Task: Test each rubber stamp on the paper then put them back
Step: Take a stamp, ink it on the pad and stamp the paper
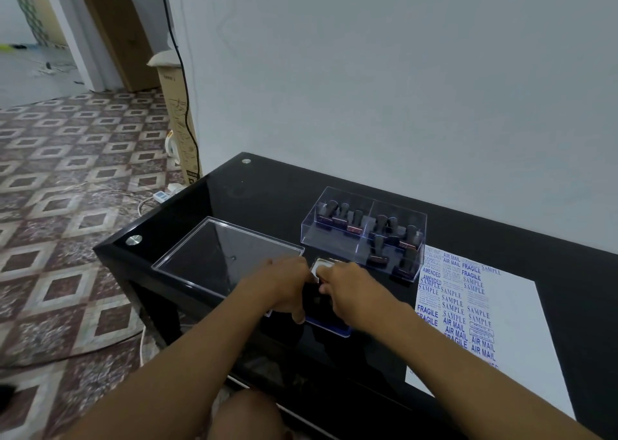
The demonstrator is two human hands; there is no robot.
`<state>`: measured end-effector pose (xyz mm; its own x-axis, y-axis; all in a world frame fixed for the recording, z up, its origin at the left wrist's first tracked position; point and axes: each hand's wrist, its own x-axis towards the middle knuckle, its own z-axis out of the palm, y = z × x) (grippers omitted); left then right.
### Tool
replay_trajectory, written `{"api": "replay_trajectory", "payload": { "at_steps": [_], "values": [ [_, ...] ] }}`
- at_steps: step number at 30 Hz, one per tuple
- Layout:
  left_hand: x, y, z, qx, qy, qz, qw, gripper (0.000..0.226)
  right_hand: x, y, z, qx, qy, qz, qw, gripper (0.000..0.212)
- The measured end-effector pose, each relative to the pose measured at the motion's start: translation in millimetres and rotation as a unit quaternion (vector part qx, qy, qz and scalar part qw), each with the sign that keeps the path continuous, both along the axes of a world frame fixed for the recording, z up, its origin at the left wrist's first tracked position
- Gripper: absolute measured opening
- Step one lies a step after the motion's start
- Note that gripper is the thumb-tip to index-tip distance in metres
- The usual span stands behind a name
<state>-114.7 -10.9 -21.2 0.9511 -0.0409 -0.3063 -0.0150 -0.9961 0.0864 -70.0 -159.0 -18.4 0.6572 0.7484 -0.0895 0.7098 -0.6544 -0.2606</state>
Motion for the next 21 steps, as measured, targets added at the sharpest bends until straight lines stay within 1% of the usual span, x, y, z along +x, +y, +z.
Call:
{"api": "replay_trajectory", "payload": {
  "at_steps": [1, 3, 5, 7, 10, 12, 13, 16, 18, 19, 21],
  "values": [
    [0, 0, 0, -0.001, -0.001, -0.001, 1.0, 0.062, -7, -2, -1, 0.0, -0.008, 0.006, 1.0, 0.011],
    [1, 0, 0, -0.006, -0.003, -0.005, 1.0, 0.055, -22, -7, -5, 0.003, -0.032, 0.032, 0.999, 0.017],
    [1, 0, 0, -0.008, -0.006, -0.006, 1.0, 0.051, -28, -10, -11, 0.016, -0.044, 0.038, 0.998, 0.019],
    [1, 0, 0, -0.013, -0.007, -0.004, 1.0, 0.055, -24, -9, -12, 0.028, -0.029, 0.02, 0.999, 0.018],
    [2, 2, -2, -0.037, -0.006, -0.001, 0.999, 0.061, -14, -5, -5, 0.039, 0.034, -0.02, 0.998, 0.019],
    [3, 1, -1, -0.04, 0.003, 0.002, 0.999, 0.064, -12, -6, 2, 0.053, 0.049, -0.03, 0.997, 0.011],
    [3, 0, -1, -0.024, 0.013, 0.0, 1.0, 0.065, -12, -11, 5, 0.074, 0.044, -0.038, 0.996, 0.007],
    [8, -5, 6, 0.031, 0.045, 0.001, 0.999, 0.068, -12, -34, 18, 0.137, 0.015, -0.067, 0.988, 0.009],
    [11, -14, 10, 0.058, 0.053, 0.012, 0.997, 0.077, -9, -58, 26, 0.152, -0.004, -0.093, 0.984, 0.012],
    [13, -23, 12, 0.074, 0.039, 0.013, 0.996, 0.081, -5, -74, 29, 0.163, -0.014, -0.107, 0.981, 0.013],
    [21, -49, 15, 0.078, -0.014, -0.004, 0.997, 0.08, 0, -109, 30, 0.171, -0.023, -0.139, 0.975, 0.015]
  ]
}}
